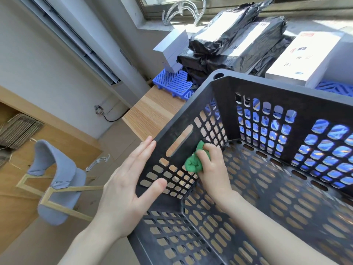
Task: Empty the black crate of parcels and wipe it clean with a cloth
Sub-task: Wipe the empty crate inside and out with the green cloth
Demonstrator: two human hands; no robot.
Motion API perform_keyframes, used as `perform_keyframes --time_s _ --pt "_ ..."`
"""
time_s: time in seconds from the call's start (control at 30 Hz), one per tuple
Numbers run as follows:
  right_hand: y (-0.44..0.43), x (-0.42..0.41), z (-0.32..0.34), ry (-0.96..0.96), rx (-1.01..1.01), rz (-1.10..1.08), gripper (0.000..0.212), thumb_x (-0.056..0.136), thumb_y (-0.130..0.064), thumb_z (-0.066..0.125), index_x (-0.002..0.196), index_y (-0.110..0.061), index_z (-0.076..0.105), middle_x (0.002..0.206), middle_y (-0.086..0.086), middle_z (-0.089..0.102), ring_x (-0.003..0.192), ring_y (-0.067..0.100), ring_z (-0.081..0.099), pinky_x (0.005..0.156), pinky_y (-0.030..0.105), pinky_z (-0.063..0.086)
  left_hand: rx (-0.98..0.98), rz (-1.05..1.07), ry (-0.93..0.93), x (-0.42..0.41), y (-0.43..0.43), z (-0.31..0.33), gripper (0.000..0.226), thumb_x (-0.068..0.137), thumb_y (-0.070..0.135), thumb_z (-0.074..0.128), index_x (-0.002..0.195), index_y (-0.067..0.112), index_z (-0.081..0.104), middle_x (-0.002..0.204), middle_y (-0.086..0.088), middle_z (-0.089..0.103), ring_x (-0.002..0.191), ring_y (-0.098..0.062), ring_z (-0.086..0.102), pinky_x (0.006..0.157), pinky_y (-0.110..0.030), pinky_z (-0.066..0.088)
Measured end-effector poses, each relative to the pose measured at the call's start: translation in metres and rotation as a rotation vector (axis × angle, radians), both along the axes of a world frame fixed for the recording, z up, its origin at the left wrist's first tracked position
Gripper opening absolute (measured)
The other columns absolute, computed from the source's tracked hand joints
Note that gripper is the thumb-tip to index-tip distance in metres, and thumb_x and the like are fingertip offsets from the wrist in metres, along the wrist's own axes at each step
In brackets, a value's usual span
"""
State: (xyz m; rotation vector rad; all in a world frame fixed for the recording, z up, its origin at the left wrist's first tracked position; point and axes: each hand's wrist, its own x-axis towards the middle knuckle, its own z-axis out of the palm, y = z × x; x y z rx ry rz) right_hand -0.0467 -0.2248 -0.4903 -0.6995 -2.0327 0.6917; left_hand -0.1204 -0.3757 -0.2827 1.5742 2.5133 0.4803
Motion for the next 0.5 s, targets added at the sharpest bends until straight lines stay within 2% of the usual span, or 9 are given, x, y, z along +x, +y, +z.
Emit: perform_keyframes --time_s 0.1,0.2,0.27,0.37,0.5 --pt "-0.006 0.016 -0.040 -0.211 -0.081 0.074 0.058 0.059 0.008 0.078 0.107 -0.010 0.051 0.121 0.008 0.041 0.110 0.027 0.040 0.075 0.040 0.055 -0.003 0.003 -0.004 0.000 0.000 0.000 0.069 0.083 0.066 0.038 0.148 0.050 0.023 0.153 0.037 0.016 0.140 0.010 0.022 0.108 -0.050 0.038" --pt "-0.003 0.016 -0.043 -0.236 -0.135 0.093 0.048 0.063 0.010 0.072 0.104 -0.009 0.055 0.115 0.009 0.049 0.106 0.027 0.042 0.073 0.039 0.053 -0.005 0.007 -0.009 -0.001 0.000 0.001 0.068 0.083 0.066 0.038 0.148 0.051 0.023 0.153 0.037 0.017 0.140 0.009 0.024 0.107 -0.051 0.039" --pt "-0.001 0.012 -0.032 -0.186 -0.198 0.099 0.045 0.063 0.013 0.063 0.102 -0.009 0.054 0.110 0.006 0.049 0.099 0.026 0.046 0.073 0.039 0.050 -0.009 0.006 -0.005 0.000 0.000 0.001 0.068 0.083 0.066 0.038 0.147 0.051 0.023 0.153 0.037 0.017 0.140 0.008 0.025 0.106 -0.052 0.040" --pt "0.000 0.009 -0.012 0.002 -0.245 0.071 0.043 0.067 0.017 0.055 0.101 -0.008 0.052 0.108 0.006 0.048 0.096 0.022 0.048 0.079 0.035 0.047 -0.005 0.007 -0.002 0.000 -0.001 0.001 0.068 0.083 0.067 0.038 0.147 0.052 0.023 0.153 0.037 0.017 0.140 0.009 0.025 0.106 -0.052 0.040" --pt "-0.001 0.003 0.032 0.229 -0.216 -0.014 0.039 0.073 0.012 0.050 0.104 -0.012 0.046 0.109 0.010 0.052 0.098 0.024 0.047 0.086 0.031 0.041 -0.002 0.006 0.008 -0.001 -0.001 0.000 0.068 0.083 0.067 0.038 0.147 0.051 0.023 0.152 0.038 0.017 0.139 0.011 0.024 0.106 -0.049 0.040"
